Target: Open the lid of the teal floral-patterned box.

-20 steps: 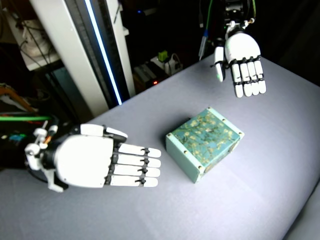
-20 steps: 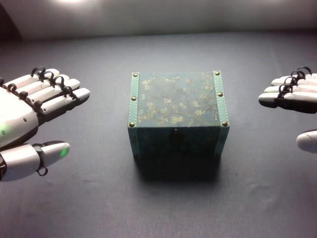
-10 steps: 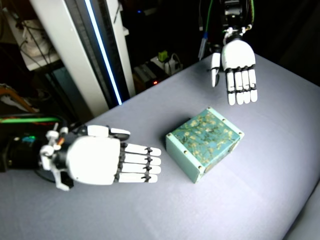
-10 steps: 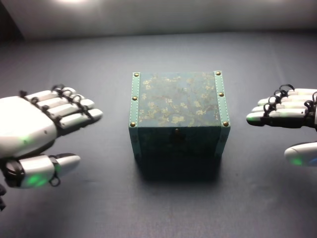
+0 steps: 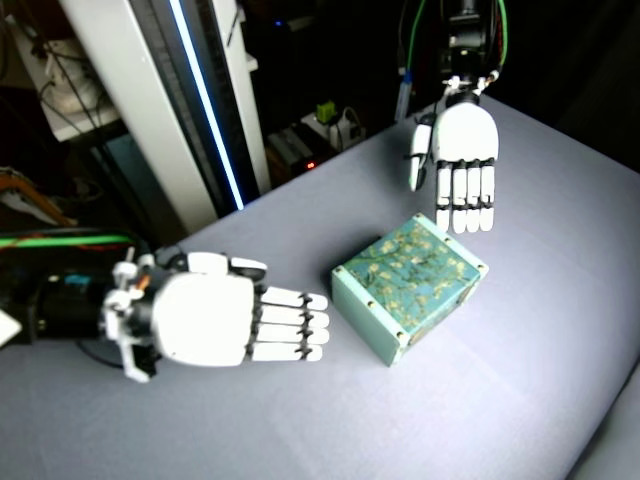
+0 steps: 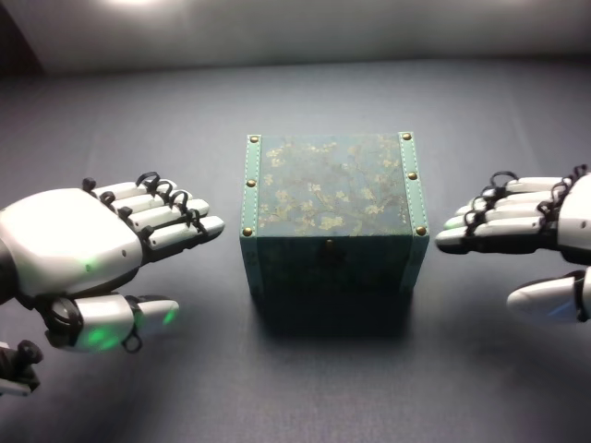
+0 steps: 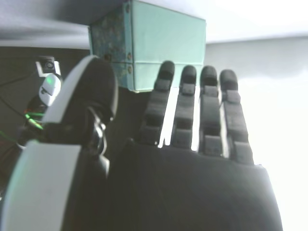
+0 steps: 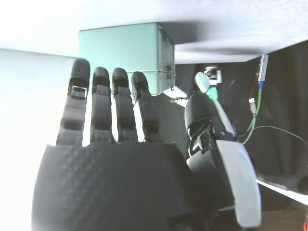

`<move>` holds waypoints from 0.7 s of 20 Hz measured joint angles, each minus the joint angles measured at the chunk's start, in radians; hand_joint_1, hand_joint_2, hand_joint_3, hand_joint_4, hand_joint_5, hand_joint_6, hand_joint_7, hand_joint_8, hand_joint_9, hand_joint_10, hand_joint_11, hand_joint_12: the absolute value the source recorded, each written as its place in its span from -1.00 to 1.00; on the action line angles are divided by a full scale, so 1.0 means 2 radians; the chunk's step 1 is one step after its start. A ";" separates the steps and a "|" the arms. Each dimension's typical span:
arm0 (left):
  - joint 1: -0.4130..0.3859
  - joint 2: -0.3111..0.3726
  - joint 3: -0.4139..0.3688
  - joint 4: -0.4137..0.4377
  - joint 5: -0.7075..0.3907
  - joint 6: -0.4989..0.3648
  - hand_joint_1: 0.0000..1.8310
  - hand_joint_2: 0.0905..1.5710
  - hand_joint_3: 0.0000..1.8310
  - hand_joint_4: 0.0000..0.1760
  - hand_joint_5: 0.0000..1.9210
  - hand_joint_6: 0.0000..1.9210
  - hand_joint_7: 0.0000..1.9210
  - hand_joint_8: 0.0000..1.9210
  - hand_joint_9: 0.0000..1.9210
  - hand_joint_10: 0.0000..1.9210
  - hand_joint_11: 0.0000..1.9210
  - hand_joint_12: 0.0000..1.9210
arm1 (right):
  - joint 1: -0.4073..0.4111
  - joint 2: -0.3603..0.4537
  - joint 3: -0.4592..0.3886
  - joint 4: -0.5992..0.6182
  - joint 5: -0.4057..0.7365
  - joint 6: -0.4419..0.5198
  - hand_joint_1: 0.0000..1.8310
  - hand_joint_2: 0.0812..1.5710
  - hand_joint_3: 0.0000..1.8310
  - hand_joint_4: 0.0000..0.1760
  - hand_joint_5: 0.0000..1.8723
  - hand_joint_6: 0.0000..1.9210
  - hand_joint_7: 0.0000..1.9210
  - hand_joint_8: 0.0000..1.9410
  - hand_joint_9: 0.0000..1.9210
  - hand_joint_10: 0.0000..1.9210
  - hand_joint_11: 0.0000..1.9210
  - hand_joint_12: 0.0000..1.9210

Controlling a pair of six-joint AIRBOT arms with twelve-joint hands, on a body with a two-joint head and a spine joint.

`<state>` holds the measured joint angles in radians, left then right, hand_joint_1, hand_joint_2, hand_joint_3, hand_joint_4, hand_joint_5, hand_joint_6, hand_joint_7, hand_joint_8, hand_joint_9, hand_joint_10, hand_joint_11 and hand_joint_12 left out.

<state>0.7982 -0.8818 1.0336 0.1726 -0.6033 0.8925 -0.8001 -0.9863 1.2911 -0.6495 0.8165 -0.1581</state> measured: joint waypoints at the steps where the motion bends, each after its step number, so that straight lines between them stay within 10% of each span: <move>1: -0.002 0.000 0.000 0.006 0.002 0.000 -1.00 1.00 -0.96 -1.00 -0.95 -0.98 -0.98 -0.99 -0.97 -0.99 -0.96 -0.99 | 0.006 -0.003 0.000 -0.008 -0.002 0.002 -1.00 0.91 -0.99 -1.00 -0.86 -1.00 -0.88 -1.00 -0.89 -1.00 -1.00 -0.68; 14: -0.028 -0.026 0.020 0.039 0.020 -0.028 -1.00 1.00 -0.86 -1.00 -0.90 -1.00 -0.92 -1.00 -0.92 -1.00 -0.92 -0.96 | 0.013 -0.016 0.014 -0.022 -0.014 0.012 -1.00 0.81 -1.00 -1.00 -0.88 -1.00 -0.87 -1.00 -0.85 -0.99 -1.00 -0.33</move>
<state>0.7414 -0.9333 1.0729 0.2512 -0.5629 0.8364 -0.7746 -1.0191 1.3201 -0.6937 0.7883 -0.1345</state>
